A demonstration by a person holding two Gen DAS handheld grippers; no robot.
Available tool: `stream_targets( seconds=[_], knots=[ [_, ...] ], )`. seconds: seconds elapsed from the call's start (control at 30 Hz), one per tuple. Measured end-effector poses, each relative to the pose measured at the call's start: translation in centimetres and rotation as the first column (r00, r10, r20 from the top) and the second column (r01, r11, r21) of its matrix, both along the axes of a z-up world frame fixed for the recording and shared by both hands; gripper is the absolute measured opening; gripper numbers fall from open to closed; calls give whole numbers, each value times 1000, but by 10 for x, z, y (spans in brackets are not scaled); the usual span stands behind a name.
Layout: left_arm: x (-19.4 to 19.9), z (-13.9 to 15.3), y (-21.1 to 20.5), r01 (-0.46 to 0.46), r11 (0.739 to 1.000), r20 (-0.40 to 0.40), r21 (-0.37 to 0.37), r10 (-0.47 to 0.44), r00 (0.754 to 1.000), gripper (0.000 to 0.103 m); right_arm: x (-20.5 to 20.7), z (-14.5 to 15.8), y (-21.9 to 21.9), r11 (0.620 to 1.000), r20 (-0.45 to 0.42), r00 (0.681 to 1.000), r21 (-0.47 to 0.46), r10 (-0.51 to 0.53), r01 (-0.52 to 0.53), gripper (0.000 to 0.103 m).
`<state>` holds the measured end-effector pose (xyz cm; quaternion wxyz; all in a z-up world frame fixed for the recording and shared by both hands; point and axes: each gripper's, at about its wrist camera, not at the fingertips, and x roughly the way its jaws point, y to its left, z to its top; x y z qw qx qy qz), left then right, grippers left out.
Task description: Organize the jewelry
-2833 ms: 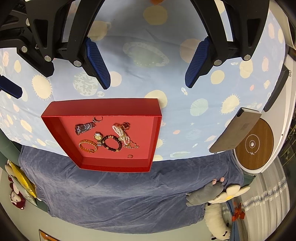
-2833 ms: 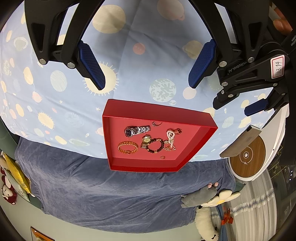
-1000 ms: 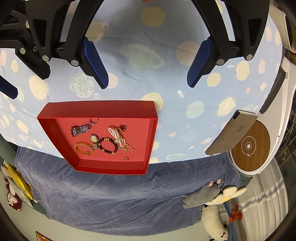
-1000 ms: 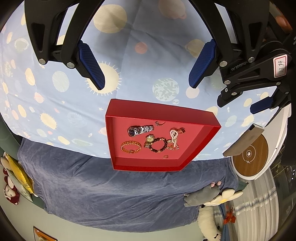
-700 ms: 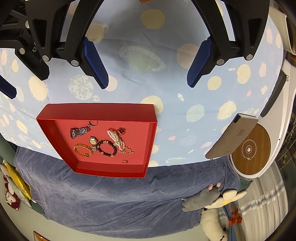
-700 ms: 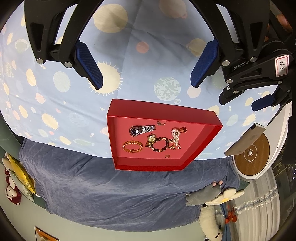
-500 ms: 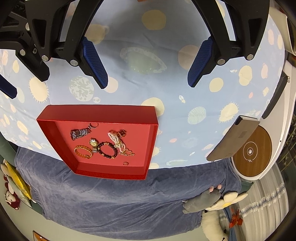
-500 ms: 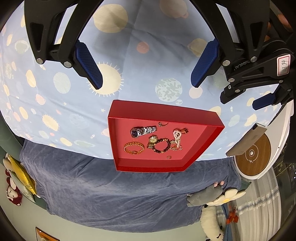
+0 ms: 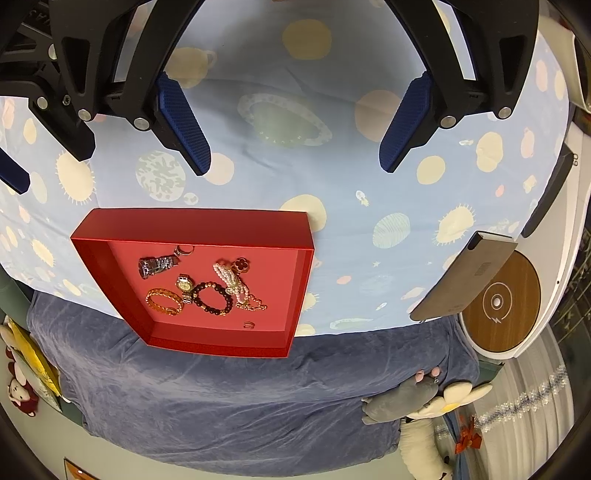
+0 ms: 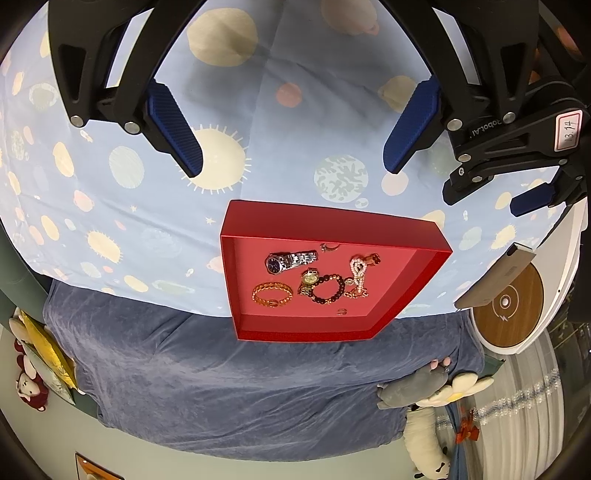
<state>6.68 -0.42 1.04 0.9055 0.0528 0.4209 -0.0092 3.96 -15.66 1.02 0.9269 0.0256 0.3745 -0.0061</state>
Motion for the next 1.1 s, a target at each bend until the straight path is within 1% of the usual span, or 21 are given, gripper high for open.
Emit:
stream_targets(
  seconds=[0.33, 0.47, 0.6, 1.1],
  knots=[
    [-1, -1, -1, -8, 1000, 6, 6, 8, 1000, 90, 0, -1, 0, 1000, -3, 1000, -1, 1, -1, 96],
    [-2, -1, 0, -11, 1000, 3, -2, 11, 1000, 90, -1, -1, 0, 1000, -2, 1000, -2, 1, -1, 96],
    [-3, 0, -1, -18, 1000, 25, 12, 18, 1000, 90, -1, -1, 0, 1000, -2, 1000, 0, 0, 0, 96],
    [-3, 1, -3, -18, 1000, 30, 12, 17, 999, 90, 0, -1, 1, 1000, -3, 1000, 0, 0, 0, 96]
  ],
)
